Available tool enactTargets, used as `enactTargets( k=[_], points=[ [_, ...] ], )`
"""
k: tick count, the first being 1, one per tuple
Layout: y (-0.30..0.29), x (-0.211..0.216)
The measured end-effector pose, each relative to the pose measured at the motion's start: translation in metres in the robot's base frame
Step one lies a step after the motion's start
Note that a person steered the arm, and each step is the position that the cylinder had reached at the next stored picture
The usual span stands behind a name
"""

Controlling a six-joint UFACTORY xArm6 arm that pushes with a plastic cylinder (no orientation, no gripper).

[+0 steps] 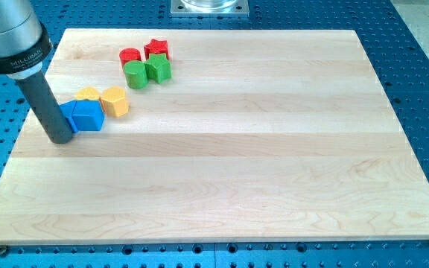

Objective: Move your hand right of green star

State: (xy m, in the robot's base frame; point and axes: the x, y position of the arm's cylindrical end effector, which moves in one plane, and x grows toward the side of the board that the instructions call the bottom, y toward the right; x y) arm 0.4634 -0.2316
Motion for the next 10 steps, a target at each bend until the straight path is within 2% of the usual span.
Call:
enactTargets(
  k=[4, 5, 6, 7, 8, 9, 10],
  points=[
    [0.035, -0.02],
    [0.033, 0.016],
    [0.073, 0.023],
    [0.154, -0.009],
    [0.211, -0.078],
    [0.208, -0.131],
    [0.163, -0.136]
  ],
)
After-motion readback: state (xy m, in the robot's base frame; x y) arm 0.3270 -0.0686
